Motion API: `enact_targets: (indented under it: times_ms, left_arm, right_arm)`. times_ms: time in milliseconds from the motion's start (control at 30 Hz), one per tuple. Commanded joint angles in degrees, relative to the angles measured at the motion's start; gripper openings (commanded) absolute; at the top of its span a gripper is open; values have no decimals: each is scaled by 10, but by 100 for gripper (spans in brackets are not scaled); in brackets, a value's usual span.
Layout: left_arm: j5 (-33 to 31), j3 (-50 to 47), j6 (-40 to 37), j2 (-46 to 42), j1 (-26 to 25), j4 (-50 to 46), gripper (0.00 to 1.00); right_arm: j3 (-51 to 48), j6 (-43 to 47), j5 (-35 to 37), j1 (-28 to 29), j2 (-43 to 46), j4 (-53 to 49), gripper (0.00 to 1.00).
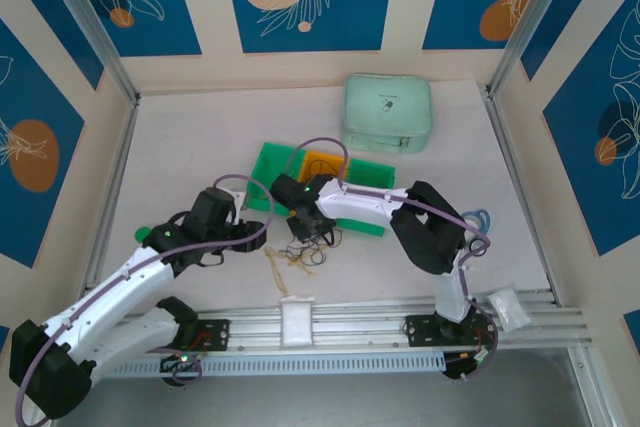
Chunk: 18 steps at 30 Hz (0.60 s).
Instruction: Untangle the cables
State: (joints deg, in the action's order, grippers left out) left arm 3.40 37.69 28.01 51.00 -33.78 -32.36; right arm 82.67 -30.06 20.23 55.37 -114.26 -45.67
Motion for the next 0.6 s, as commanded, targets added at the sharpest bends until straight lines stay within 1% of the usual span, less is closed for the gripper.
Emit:
enact_targets:
  times_ms: [0, 133, 300, 433, 533, 567]
  left_arm:
    - [12, -12, -15, -5, 9, -3, 55]
    - [15, -17, -15, -4, 13, 0, 56]
    - [18, -20, -18, 0, 15, 6, 55]
    - [25, -19, -20, 3, 14, 9, 55]
    - [30, -15, -24, 2, 15, 9, 55]
    - [31, -15, -24, 2, 15, 10, 55]
  right_arm:
    - [21, 5, 2, -4, -15, -3, 22]
    - [18, 14, 1, -4, -12, 13, 15]
    - [2, 26, 14, -6, 10, 34, 0]
    - [-25, 37, 17, -2, 62, 47, 0]
    - [-45, 46, 7, 5, 130, 48, 0]
    - [-48, 50, -6, 6, 155, 46, 0]
